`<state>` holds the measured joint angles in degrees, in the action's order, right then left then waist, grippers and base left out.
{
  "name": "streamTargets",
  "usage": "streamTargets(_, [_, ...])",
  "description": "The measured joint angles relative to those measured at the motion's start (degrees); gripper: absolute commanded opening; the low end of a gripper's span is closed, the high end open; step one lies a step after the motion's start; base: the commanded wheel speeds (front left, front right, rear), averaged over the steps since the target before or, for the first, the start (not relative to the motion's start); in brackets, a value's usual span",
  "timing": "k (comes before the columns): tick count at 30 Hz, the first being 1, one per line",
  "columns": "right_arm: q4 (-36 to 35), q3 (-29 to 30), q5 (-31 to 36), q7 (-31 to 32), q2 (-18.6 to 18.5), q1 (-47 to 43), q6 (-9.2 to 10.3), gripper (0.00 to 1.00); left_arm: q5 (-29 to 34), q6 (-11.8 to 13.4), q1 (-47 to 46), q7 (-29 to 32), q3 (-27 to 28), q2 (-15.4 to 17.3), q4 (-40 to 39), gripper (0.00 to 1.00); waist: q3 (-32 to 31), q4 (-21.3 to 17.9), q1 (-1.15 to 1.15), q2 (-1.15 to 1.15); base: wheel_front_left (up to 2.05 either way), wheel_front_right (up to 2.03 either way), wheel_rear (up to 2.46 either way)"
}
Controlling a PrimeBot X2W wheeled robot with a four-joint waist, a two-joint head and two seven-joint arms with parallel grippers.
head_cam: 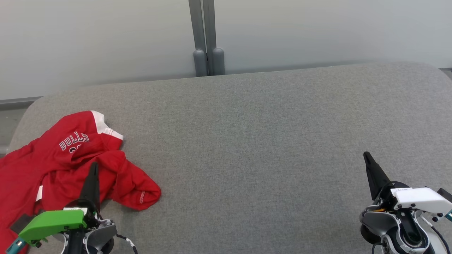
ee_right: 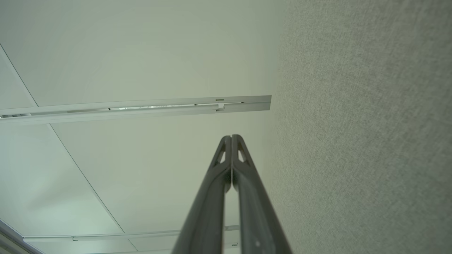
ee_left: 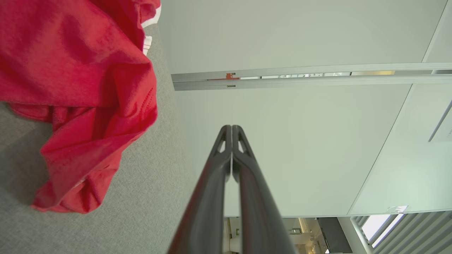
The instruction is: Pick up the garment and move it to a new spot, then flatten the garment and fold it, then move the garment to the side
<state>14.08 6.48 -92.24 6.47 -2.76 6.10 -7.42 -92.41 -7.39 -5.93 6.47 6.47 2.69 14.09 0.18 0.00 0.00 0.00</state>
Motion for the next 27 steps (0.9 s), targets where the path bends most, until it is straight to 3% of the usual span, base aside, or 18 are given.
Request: streamTargets(27, [0.00, 0.00, 0.01, 0.00, 0.00, 0.00, 0.00, 0.00, 0.00, 0.00, 0.00, 0.00, 0.00, 0.00, 0.00, 0.00, 0.00, 0.00, 0.00, 0.00, 0.00, 0.00, 0.00])
